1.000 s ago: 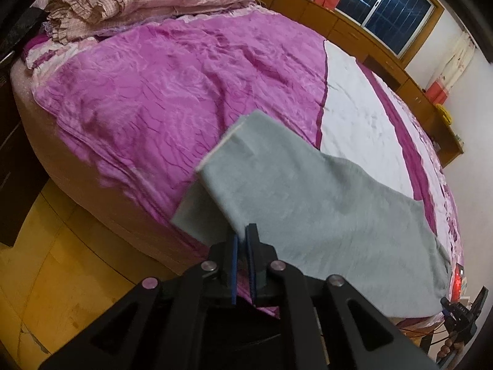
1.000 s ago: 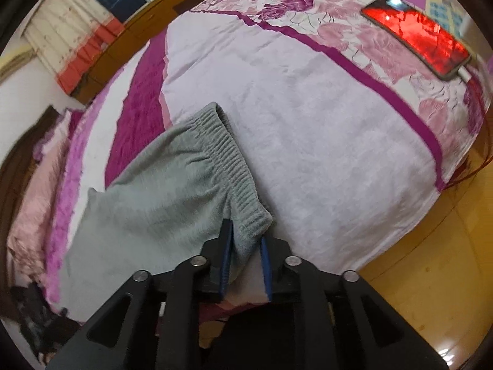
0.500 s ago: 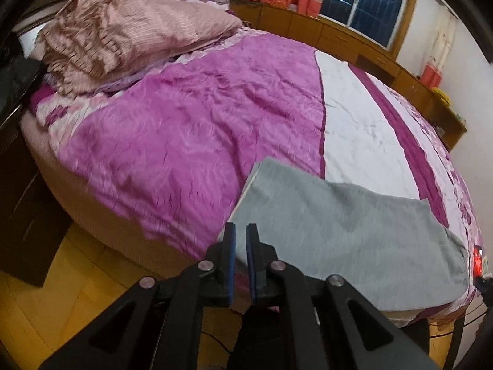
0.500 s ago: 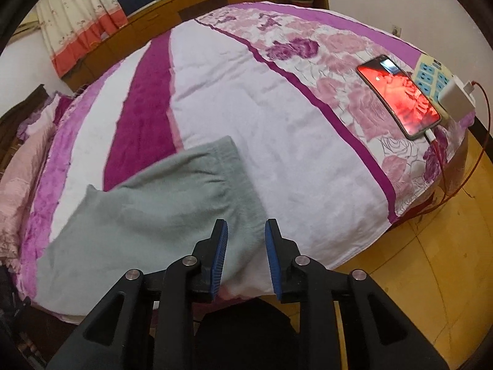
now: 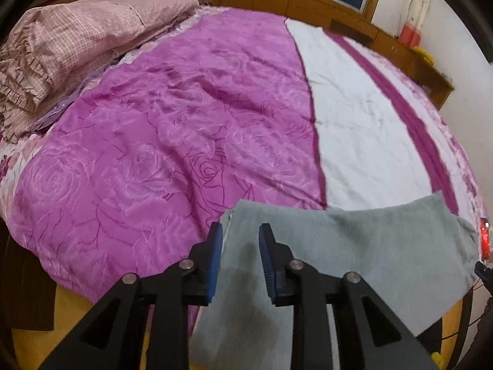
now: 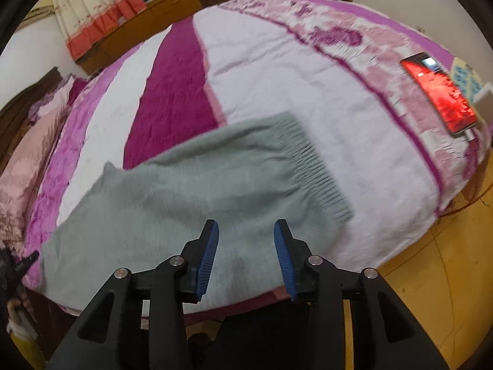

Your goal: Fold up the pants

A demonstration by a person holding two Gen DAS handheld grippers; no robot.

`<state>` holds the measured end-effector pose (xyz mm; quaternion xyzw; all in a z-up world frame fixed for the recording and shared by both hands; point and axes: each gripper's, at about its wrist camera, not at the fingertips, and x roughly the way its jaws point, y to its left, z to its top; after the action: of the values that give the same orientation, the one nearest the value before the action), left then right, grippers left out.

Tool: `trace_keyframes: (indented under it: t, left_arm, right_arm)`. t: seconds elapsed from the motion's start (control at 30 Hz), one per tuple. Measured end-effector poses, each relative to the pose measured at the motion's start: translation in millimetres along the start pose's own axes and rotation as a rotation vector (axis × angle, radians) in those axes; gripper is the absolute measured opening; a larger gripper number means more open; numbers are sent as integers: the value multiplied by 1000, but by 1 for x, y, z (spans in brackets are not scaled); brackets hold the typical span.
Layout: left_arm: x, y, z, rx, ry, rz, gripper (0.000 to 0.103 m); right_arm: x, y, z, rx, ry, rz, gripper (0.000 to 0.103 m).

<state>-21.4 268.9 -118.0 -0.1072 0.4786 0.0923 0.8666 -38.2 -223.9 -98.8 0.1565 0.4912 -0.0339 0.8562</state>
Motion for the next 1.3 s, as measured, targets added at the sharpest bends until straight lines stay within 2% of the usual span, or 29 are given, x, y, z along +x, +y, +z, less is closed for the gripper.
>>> trace_keyframes:
  t: [0.13, 0.23, 0.37, 0.43, 0.6, 0.77, 1.07, 1.1, 1.13, 1.17, 1.3]
  left_arm:
    - [10, -2, 8, 25, 15, -14, 25]
    - [15, -6, 13, 69, 8, -21, 25]
    - [22, -9, 19, 84, 28, -104, 26]
    - [22, -8, 21, 74, 23, -120, 26]
    - [28, -4, 22, 71, 23, -69, 26]
    - [33, -6, 19, 96, 32, -79, 34]
    - [36, -13, 12, 104, 11, -47, 35]
    - [36, -14, 11, 108, 5, -43, 33]
    - [34, -15, 11, 107, -3, -44, 15]
    - [32, -14, 10, 95, -2, -62, 5]
    - [11, -10, 6, 41, -59, -31, 5]
  right_arm:
    - [29, 1, -6, -4, 54, -18, 31]
    - [39, 3, -10, -46, 48, -30, 31]
    - [42, 7, -12, -79, 34, -35, 36]
    - [42, 7, -13, -85, 26, -25, 39]
    - [41, 9, -17, -113, 9, -29, 44]
    - [45, 13, -17, -120, 1, -29, 48]
    - [44, 13, -17, -123, -6, -20, 49]
    - [44, 13, -17, -124, -6, -20, 49]
    - [44, 13, -18, -123, -7, -20, 49]
    - [44, 13, -18, -122, -8, -19, 49]
    - [44, 12, -18, -124, -13, -14, 49]
